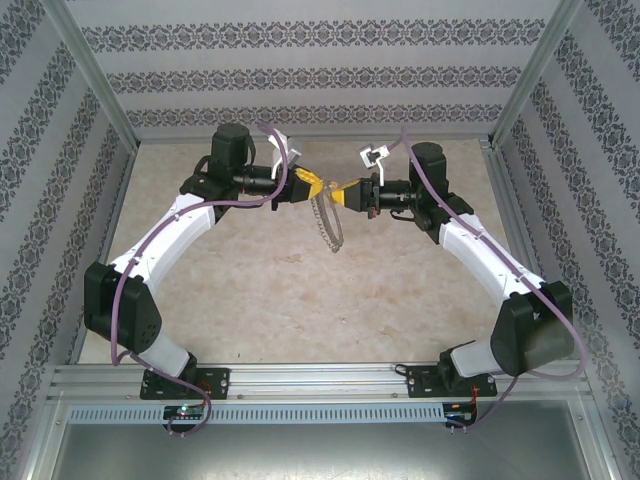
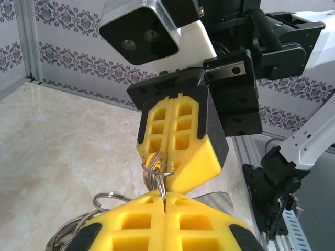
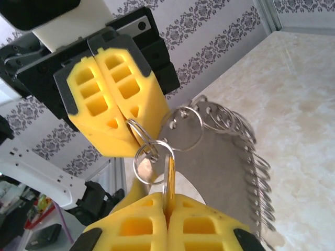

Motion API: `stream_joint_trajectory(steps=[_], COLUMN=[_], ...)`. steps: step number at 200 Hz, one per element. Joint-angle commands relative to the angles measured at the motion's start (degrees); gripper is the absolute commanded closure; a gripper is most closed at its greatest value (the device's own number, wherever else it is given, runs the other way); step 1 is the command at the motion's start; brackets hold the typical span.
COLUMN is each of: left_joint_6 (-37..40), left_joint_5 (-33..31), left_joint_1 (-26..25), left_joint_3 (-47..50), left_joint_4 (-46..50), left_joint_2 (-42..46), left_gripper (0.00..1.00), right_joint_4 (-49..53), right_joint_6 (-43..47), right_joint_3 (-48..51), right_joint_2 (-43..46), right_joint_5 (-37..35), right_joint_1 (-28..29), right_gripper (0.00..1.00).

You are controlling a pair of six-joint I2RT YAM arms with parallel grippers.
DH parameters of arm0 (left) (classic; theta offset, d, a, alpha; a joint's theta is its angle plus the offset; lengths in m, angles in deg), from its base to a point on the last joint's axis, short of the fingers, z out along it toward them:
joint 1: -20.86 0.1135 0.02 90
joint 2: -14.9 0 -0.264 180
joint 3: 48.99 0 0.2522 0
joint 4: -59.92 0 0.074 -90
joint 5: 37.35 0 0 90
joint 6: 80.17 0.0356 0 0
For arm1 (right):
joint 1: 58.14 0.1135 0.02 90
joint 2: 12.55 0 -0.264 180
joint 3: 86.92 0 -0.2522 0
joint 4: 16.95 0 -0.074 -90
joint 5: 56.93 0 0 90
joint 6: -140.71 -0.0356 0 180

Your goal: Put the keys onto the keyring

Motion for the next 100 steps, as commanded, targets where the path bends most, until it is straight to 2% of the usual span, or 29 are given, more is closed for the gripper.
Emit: stream_joint_trajectory(steps=[1,26,55,59,60,66,73,84,100], left_joint_6=[0.6,0.4,0.3,0.3,0.3,0.4,0.3,0.4,0.3], left_joint_5=[1.8,1.4,1.4,1.4,1.4,1.3,1.4,1.3,1.4], left_joint_1=[0.1,0.1,0.2,0.2,0.2,0.2,0.1,0.2,0.1], left_joint_3=[-1.0,-0.7,-0.7,-0.7,-0.6,-0.7,-0.7,-0.7,-0.6], left_joint_4=[-1.2,-1.6,-1.6,-1.5,-1.6,-1.4,-1.4,-1.4,-1.6], left_joint_2=[1.4,1.4,1.4,1.4,1.4,1.4,1.4,1.4,1.3], left_gripper=[1.00,1.00,1.00,1.00,1.00,1.00,1.00,1.00,1.00], right_joint_4=[1.2,4.9,17.7,18.5,18.7,18.7,17.8,14.5,10.8], right_joint_6=[2.3,5.2,13.8,14.4,14.5,14.7,14.2,11.4,8.2], right_joint_3=[0.1,-0.9,-5.3,-5.5,-5.5,-5.3,-4.7,-3.1,-1.7], right_joint_2=[-0.7,-1.6,-4.0,-3.9,-3.9,-3.4,-2.4,-0.8,1.4], right_joint_5=[0.3,1.4,3.4,2.9,2.7,1.4,-0.2,-1.9,-3.1], right_joint_1=[-0.2,1.0,3.0,3.0,3.0,2.8,2.1,0.1,-3.1], right_gripper=[1.00,1.00,1.00,0.93,0.86,0.68,0.54,0.47,0.46])
